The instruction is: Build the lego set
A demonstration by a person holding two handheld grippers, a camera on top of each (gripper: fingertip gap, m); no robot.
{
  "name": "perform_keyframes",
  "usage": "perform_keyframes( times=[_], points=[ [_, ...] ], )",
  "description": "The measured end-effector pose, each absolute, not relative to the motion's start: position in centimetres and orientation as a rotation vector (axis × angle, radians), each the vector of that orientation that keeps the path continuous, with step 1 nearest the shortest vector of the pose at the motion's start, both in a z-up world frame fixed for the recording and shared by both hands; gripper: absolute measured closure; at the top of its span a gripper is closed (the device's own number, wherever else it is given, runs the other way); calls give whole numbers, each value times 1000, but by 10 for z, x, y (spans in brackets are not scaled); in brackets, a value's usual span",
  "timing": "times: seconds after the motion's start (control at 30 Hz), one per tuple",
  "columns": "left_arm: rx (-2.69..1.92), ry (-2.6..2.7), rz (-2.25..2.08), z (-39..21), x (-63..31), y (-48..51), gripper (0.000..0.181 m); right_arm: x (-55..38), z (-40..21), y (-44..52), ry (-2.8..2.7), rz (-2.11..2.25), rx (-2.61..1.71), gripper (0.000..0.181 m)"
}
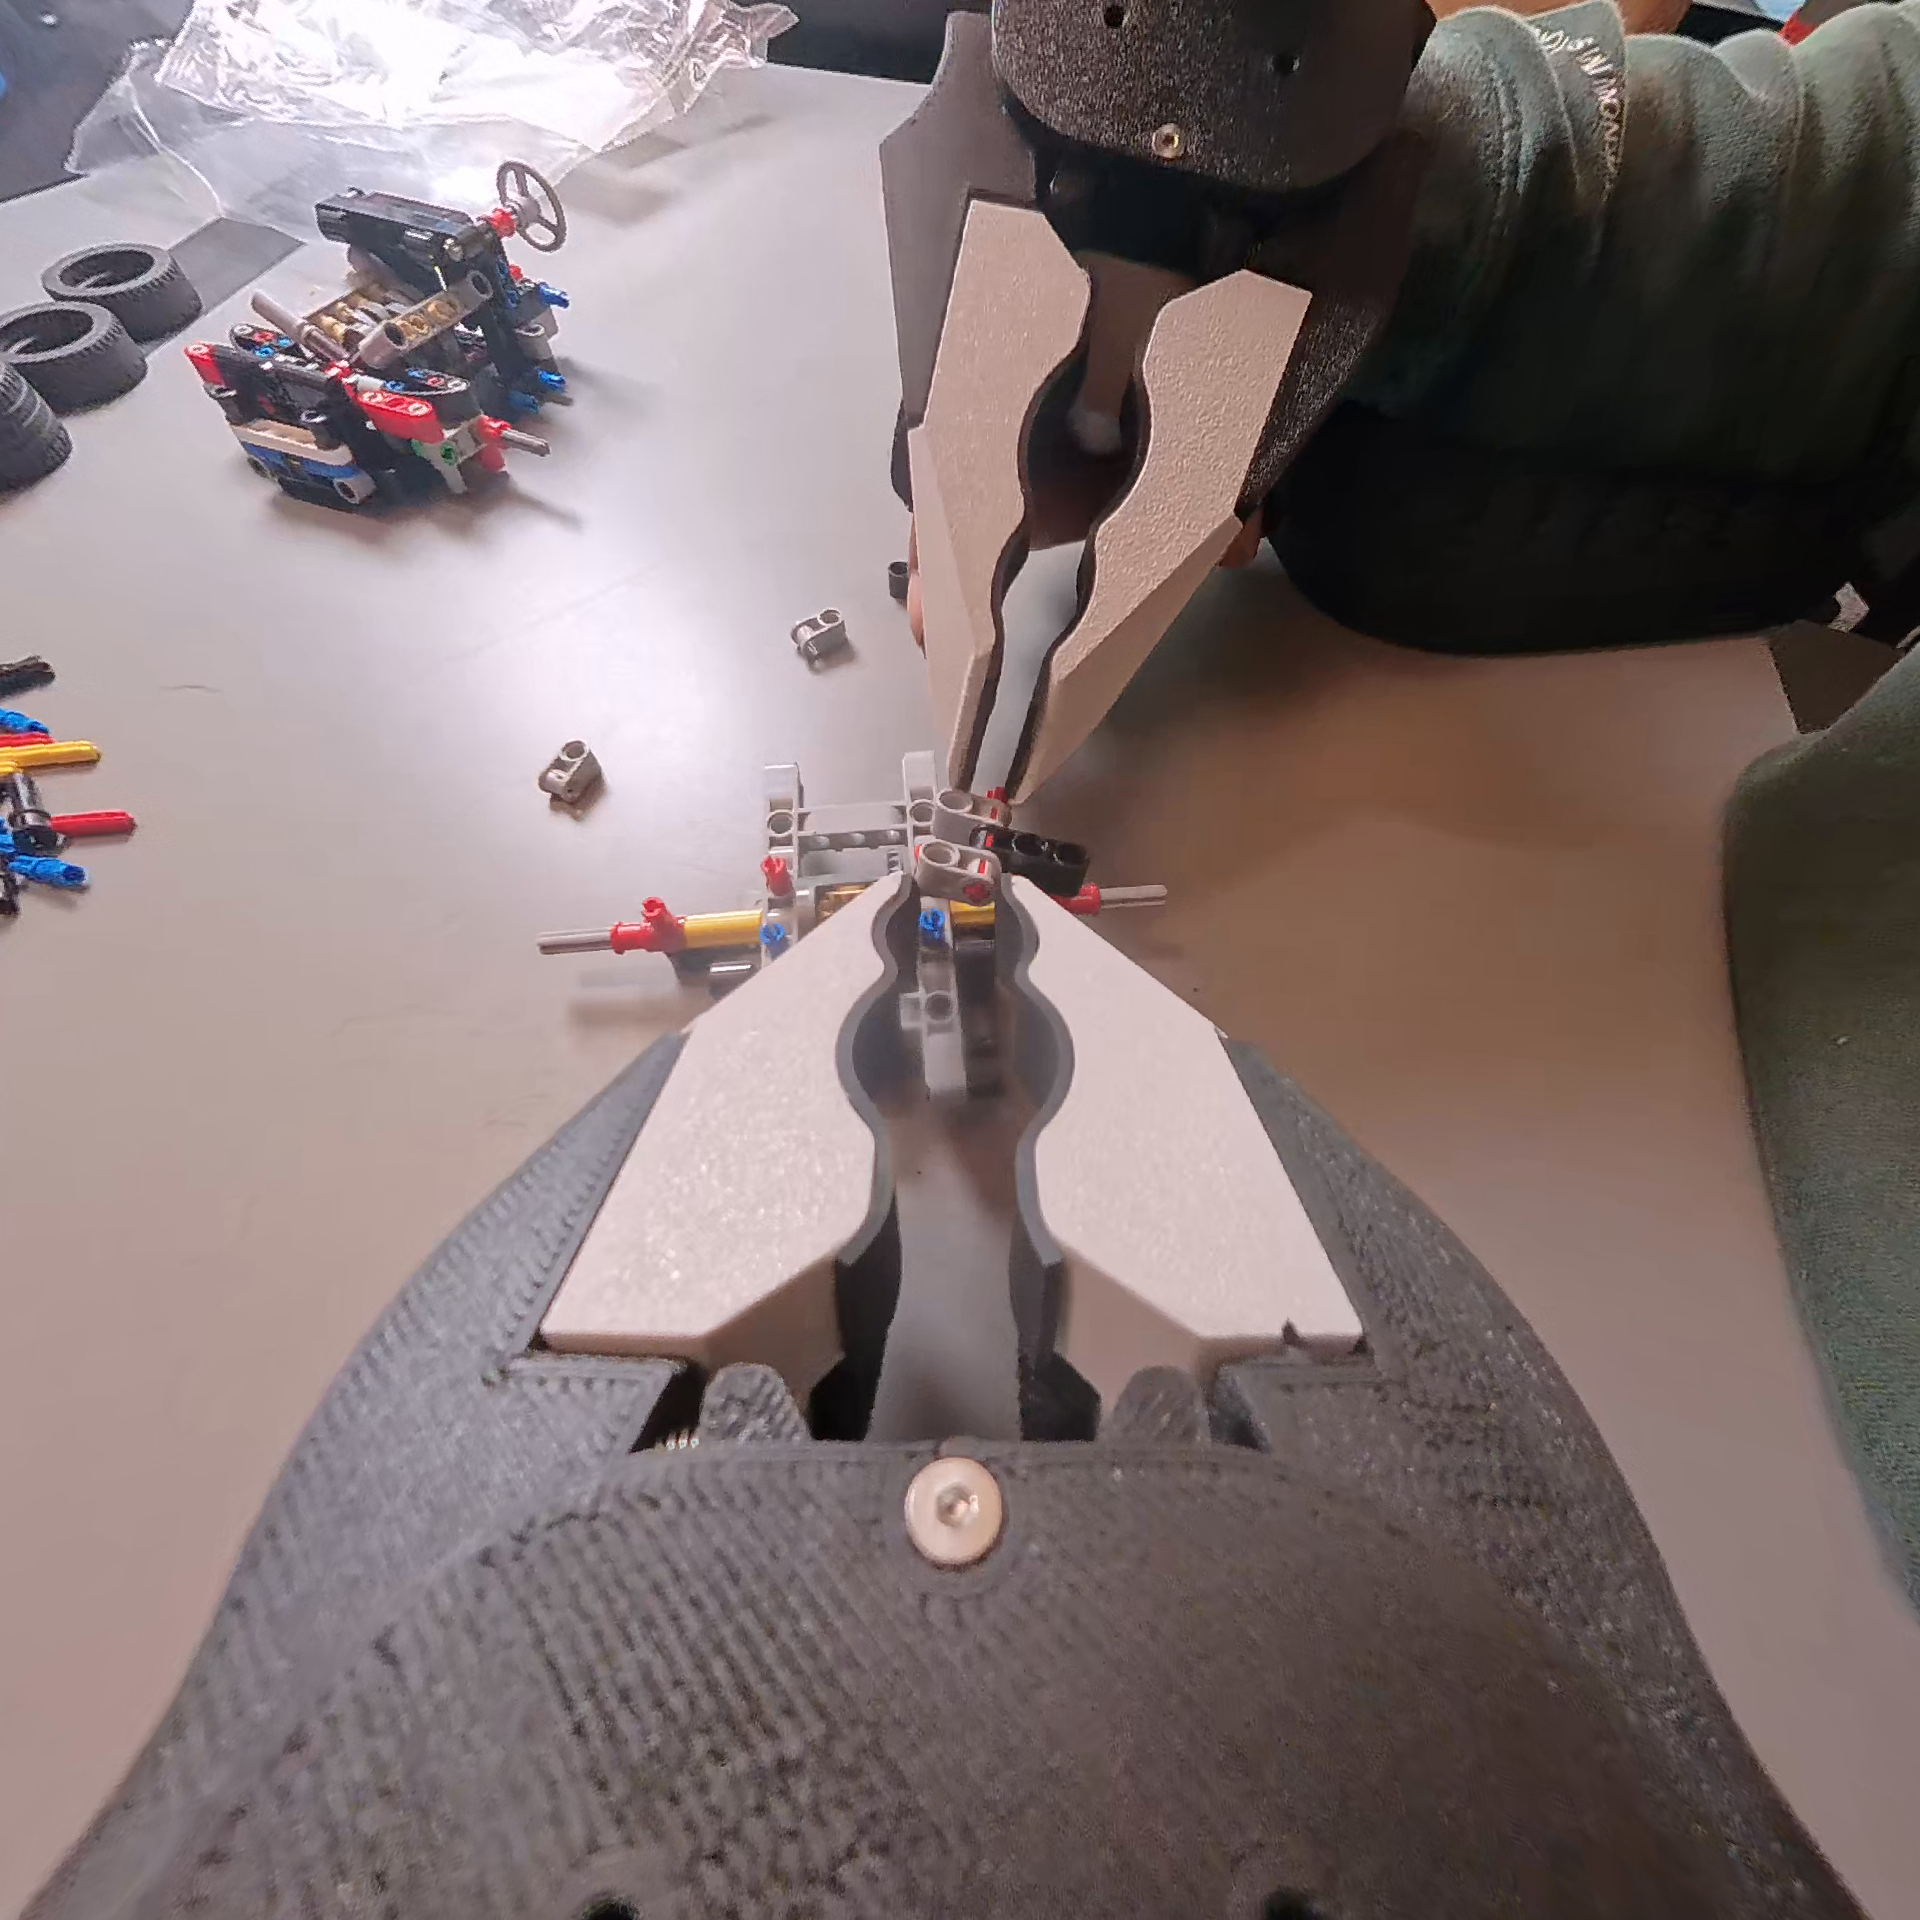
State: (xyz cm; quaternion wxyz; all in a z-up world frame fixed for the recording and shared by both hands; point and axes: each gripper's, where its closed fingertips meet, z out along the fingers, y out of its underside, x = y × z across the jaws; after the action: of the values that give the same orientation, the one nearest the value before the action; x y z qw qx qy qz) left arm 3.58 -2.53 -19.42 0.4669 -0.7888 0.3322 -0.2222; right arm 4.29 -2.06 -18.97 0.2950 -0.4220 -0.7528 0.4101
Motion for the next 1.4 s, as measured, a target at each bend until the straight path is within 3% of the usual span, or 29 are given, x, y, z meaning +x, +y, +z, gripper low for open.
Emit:
perform_keyframes(
  times=[0.77,1.4],
  points=[
    [-1966,817,-527,-200,35,-27,163,44,-196,-20,-2211,1094,-1100,178],
    [-1978,843,-445,-202,36,-24,168,43,-201,-20,-2292,1181,-1100,178]
  ],
)
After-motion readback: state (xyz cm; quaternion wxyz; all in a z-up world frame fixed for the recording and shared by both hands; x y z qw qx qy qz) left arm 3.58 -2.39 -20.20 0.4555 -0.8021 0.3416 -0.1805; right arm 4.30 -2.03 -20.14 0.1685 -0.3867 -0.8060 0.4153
